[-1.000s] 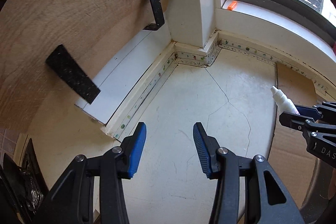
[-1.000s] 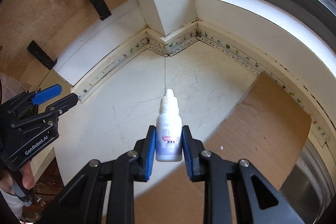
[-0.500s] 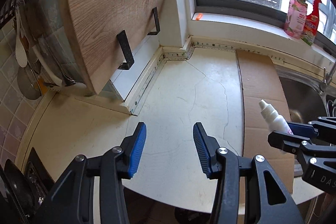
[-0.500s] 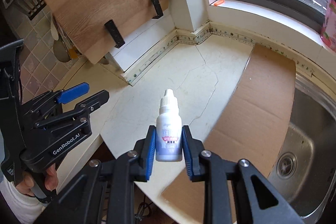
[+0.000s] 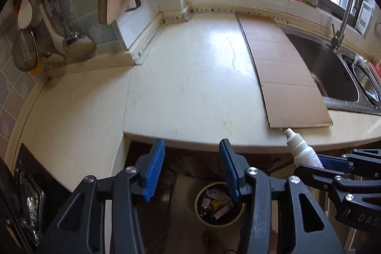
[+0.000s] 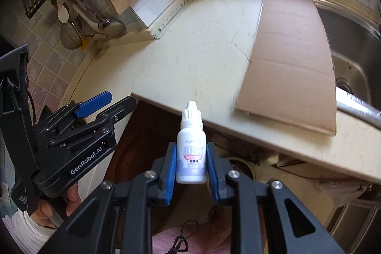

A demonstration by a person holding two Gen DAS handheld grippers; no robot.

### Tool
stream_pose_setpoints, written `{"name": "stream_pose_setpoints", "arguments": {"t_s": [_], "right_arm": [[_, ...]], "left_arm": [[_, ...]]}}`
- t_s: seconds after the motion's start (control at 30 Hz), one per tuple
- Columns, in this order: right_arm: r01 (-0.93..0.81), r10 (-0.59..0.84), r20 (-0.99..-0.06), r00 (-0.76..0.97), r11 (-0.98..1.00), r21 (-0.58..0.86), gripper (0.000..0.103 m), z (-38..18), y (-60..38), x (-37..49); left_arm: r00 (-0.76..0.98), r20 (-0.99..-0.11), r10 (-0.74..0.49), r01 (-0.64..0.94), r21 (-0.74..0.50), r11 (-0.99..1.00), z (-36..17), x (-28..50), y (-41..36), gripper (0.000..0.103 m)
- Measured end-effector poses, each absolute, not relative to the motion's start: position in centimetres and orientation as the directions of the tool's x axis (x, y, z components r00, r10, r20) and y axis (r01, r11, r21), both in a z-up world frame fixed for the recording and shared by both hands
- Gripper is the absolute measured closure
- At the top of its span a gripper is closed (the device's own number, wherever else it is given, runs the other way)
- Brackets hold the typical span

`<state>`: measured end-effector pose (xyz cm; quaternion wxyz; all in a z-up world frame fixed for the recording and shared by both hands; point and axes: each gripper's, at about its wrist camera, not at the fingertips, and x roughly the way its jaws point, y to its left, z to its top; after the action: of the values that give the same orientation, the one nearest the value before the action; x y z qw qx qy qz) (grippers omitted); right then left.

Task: Collect trash
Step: 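Carry the white bottle with the right tool down toward the bin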

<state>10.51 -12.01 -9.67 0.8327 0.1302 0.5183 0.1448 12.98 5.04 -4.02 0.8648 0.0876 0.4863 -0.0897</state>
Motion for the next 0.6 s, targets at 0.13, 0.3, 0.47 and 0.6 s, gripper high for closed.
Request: {"name": "stream_pose_setpoints", "arguments": {"t_s": [0.13, 0.3, 0.47, 0.6], "right_arm": [[-0.089, 0.349, -0.835, 0.426, 0.934, 0.345, 0.079, -13.7, -11.4, 8.4], [-0.076, 0.330, -0.850, 0.410, 0.941, 0.328, 0.079, -20.4, -10.5, 6.3], [-0.050, 0.330, -0.884, 0.332, 0.942, 0.332, 0.079, -27.5, -9.8, 5.5], [-0.011, 0.331, -0.903, 0.275, 0.940, 0.342, 0.079, -32.5, -9.8, 6.1]], "left_arm": [[0.477, -0.875, -0.082, 0.237, 0.038, 0.971, -8.1, 10.7, 6.3, 0.057], [0.443, -0.892, -0.087, 0.187, -0.003, 0.982, -13.7, 8.9, 8.1, 0.055], [0.400, -0.912, -0.089, 0.166, -0.023, 0.986, -19.5, 8.1, 9.1, 0.046], [0.370, -0.926, -0.074, 0.167, -0.012, 0.986, -23.9, 7.4, 9.1, 0.038]]}}
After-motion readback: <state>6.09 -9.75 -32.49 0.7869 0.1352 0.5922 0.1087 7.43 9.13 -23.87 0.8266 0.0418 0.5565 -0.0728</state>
